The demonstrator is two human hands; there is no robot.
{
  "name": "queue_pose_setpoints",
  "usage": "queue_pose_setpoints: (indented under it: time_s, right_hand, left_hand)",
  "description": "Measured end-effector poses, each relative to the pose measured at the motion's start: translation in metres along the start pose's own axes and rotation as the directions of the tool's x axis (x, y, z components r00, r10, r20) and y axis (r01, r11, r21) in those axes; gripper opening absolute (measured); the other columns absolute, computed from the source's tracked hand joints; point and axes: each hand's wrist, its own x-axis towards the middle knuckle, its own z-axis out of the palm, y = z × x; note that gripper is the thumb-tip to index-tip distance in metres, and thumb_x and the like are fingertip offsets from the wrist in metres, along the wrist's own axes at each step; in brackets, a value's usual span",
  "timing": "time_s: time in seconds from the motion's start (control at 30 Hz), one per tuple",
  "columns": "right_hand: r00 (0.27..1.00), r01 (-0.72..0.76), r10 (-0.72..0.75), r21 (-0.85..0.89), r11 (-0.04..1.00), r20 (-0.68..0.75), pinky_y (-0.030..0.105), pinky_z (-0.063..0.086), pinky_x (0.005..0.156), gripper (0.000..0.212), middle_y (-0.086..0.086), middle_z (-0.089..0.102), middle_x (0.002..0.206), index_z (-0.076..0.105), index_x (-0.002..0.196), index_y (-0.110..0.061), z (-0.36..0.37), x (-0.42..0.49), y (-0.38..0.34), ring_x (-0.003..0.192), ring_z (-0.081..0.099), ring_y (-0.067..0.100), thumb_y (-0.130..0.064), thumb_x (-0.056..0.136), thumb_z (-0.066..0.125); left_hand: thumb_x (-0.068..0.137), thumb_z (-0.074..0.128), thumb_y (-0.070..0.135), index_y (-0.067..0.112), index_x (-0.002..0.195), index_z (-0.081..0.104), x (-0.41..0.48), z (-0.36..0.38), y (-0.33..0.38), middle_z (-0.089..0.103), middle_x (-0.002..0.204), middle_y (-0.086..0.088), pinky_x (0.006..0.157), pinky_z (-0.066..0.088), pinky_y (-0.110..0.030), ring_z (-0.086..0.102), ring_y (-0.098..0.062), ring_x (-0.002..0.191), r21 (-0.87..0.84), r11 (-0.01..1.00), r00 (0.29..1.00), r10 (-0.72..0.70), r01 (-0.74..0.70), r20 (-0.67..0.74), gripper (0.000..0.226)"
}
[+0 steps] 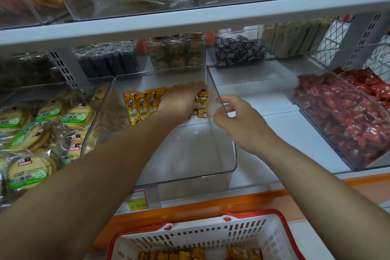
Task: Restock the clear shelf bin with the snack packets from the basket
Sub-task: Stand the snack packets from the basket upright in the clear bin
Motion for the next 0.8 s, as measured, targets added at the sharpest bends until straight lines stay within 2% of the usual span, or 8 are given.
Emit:
queue_pose_setpoints:
  time_s: [0.07,0.17,0.33,0.43,0.53,0.63,0.73,0.8]
  right_hand:
    - [1.000,0.001,-0.002,-0.003,1.000,-0.001,0.021,0.039,0.063,0.025,-0.024,0.058,0.100,0.046,0.108,-0.051,0.000,0.000,0.000,0.078,0.060,-0.001,-0.041,0.088,0.058]
    - [1.000,0.005,-0.005,0.000,1.000,0.000,0.021,0.039,0.063,0.023,-0.024,0.057,0.099,0.046,0.106,-0.050,-0.001,0.000,0.000,0.076,0.059,0.000,-0.041,0.089,0.057]
    - [1.000,0.007,-0.007,-0.016,1.000,0.004,0.021,0.039,0.064,0.026,-0.025,0.057,0.099,0.046,0.112,-0.047,0.000,0.000,0.001,0.079,0.058,-0.001,-0.040,0.089,0.057]
    - [1.000,0.005,-0.005,-0.011,1.000,0.009,0.021,0.039,0.063,0.026,-0.025,0.057,0.100,0.046,0.113,-0.047,-0.001,0.000,0.000,0.080,0.058,-0.001,-0.040,0.090,0.057]
    - [1.000,0.008,-0.008,-0.009,1.000,0.010,0.022,0.039,0.063,0.027,-0.024,0.058,0.100,0.046,0.111,-0.048,-0.001,0.000,-0.001,0.077,0.058,0.000,-0.042,0.087,0.056]
    - [1.000,0.011,-0.011,-0.019,1.000,0.003,0.021,0.039,0.062,0.027,-0.025,0.057,0.099,0.045,0.111,-0.048,0.000,0.000,-0.002,0.079,0.058,-0.002,-0.041,0.088,0.057]
    - [1.000,0.012,-0.011,-0.034,0.999,0.007,0.020,0.038,0.062,0.027,-0.025,0.055,0.099,0.044,0.112,-0.047,0.001,0.000,-0.002,0.080,0.057,-0.002,-0.040,0.090,0.058]
    - [1.000,0.013,-0.013,-0.049,0.999,0.011,0.018,0.036,0.062,0.027,-0.027,0.053,0.099,0.042,0.113,-0.046,0.000,0.000,-0.003,0.083,0.056,-0.003,-0.040,0.092,0.058]
  left_hand:
    - [0.087,0.076,0.025,0.025,0.130,0.058,-0.001,0.001,0.000,0.066,0.119,-0.004,0.079,0.045,-0.036,0.057,-0.029,0.109,0.089,0.995,0.996,0.055,-0.049,-0.069,0.047]
    - [0.084,0.079,0.027,0.020,0.128,0.062,0.002,0.003,0.003,0.069,0.118,-0.008,0.091,0.041,-0.040,0.055,-0.033,0.113,0.140,0.990,0.990,0.041,-0.022,-0.137,0.048]
    - [0.081,0.083,0.017,0.007,0.124,0.066,-0.001,0.004,0.001,0.067,0.120,-0.015,0.088,0.047,-0.042,0.059,-0.036,0.110,0.099,0.993,0.983,0.073,-0.057,-0.166,0.047]
    - [0.082,0.082,0.016,0.011,0.128,0.061,0.002,0.002,0.000,0.065,0.122,-0.013,0.085,0.046,-0.039,0.058,-0.035,0.110,0.027,1.000,0.983,0.019,-0.014,-0.185,0.050]
    - [0.085,0.079,0.015,0.013,0.124,0.060,0.005,0.000,0.002,0.060,0.124,-0.012,0.077,0.048,-0.038,0.058,-0.034,0.106,0.098,0.995,0.986,0.045,-0.030,-0.159,0.044]
    - [0.090,0.075,0.018,0.013,0.128,0.061,0.005,-0.004,0.000,0.050,0.131,-0.012,0.080,0.055,-0.043,0.054,-0.033,0.112,0.149,0.988,0.991,0.064,-0.047,-0.114,0.041]
    - [0.088,0.077,0.025,0.015,0.136,0.058,0.002,-0.013,-0.006,0.052,0.134,-0.011,0.089,0.053,-0.042,0.051,-0.032,0.119,0.130,0.989,0.995,0.075,-0.066,-0.063,0.052]
    - [0.078,0.085,0.037,0.018,0.140,0.053,-0.005,-0.019,-0.014,0.054,0.137,-0.009,0.096,0.046,-0.044,0.050,-0.033,0.124,0.216,0.974,0.995,0.086,-0.074,-0.044,0.072]
